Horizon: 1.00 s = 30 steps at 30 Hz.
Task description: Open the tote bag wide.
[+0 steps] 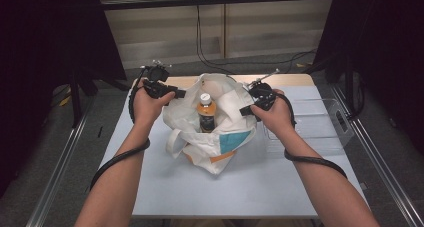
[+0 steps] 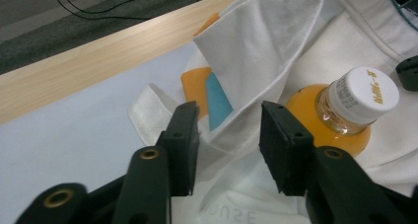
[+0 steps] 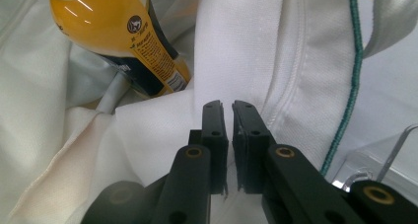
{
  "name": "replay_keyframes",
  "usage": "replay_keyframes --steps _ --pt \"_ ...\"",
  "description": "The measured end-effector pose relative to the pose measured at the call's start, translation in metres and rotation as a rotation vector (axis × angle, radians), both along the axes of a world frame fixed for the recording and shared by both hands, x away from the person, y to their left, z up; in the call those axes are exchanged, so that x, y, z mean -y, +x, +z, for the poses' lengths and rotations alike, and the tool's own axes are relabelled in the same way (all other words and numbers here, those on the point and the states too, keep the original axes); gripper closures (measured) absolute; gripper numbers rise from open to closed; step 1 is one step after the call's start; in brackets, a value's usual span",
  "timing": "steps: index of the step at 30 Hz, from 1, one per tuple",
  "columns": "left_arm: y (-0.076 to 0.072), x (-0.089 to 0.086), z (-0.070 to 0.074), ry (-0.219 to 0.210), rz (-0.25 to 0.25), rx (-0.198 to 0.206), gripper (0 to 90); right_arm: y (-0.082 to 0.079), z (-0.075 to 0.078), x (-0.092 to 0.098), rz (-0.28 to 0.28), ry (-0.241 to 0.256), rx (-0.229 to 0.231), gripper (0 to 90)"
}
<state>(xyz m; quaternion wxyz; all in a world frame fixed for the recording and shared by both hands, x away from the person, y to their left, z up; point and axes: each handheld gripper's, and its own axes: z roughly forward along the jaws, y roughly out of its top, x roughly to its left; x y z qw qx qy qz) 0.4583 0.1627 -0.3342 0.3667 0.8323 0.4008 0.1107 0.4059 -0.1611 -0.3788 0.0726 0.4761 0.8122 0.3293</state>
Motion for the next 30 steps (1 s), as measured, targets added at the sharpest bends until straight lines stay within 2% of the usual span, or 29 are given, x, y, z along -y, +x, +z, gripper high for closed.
replay_keyframes --steps 6,7,9,10,12,15,18,19,20,21,22,23,24,26,27,29,30 --pt "0.004 -0.003 -0.005 0.011 0.016 -0.006 69.6 0.002 0.000 0.000 0.000 0.001 0.001 85.5" --pt "0.004 -0.001 -0.006 -0.006 0.028 -0.007 69.9 0.002 -0.001 0.000 0.001 -0.001 -0.001 85.6" --pt "0.004 0.000 -0.006 0.000 0.033 -0.010 71.4 0.003 -0.001 0.000 0.007 0.001 0.002 85.8" --pt "0.005 -0.002 -0.006 0.018 0.012 -0.011 73.1 0.004 -0.001 0.000 0.006 0.001 -0.001 85.9" --pt "0.004 -0.001 -0.005 0.013 0.021 -0.011 75.1 0.004 -0.001 0.000 0.001 0.000 -0.003 85.8" --pt "0.004 0.000 -0.003 0.026 0.022 -0.013 77.9 0.005 -0.001 0.001 -0.001 0.001 -0.002 85.5" --pt "0.003 -0.001 -0.001 0.037 0.007 -0.013 81.0 0.005 0.000 0.002 -0.008 0.012 -0.005 84.9" --pt "0.002 0.000 -0.001 0.019 0.021 -0.005 81.0 0.005 0.000 0.003 0.002 0.010 0.006 84.8" --pt "0.002 0.000 -0.001 0.004 0.029 -0.004 80.6 0.004 0.001 0.003 -0.002 0.006 0.000 84.8" --pt "0.002 -0.002 0.002 0.019 0.011 0.004 79.4 0.004 0.002 0.003 -0.008 0.007 -0.004 84.5" --pt "0.001 -0.001 0.002 -0.004 0.029 0.008 76.1 0.003 0.003 0.003 -0.006 0.007 -0.001 84.4" --pt "0.001 -0.004 0.005 0.003 0.001 0.007 73.4 0.003 0.003 0.004 -0.004 0.004 0.004 84.4" --pt "0.000 -0.004 0.006 -0.010 -0.007 0.012 71.2 0.003 0.004 0.004 -0.009 0.001 0.002 84.4" --pt "-0.001 -0.001 0.008 -0.046 0.010 0.021 66.0 0.003 0.006 0.005 -0.008 -0.003 0.014 84.0" --pt "-0.001 -0.002 0.010 -0.022 -0.013 0.029 62.9 0.003 0.006 0.005 -0.008 0.000 0.014 83.9" --pt "-0.002 0.000 0.010 -0.063 0.008 0.035 56.0 0.002 0.006 0.005 -0.010 -0.001 0.015 83.5" --pt "-0.001 0.000 0.011 -0.043 -0.011 0.038 55.5 0.002 0.006 0.004 -0.012 -0.002 0.016 83.5"
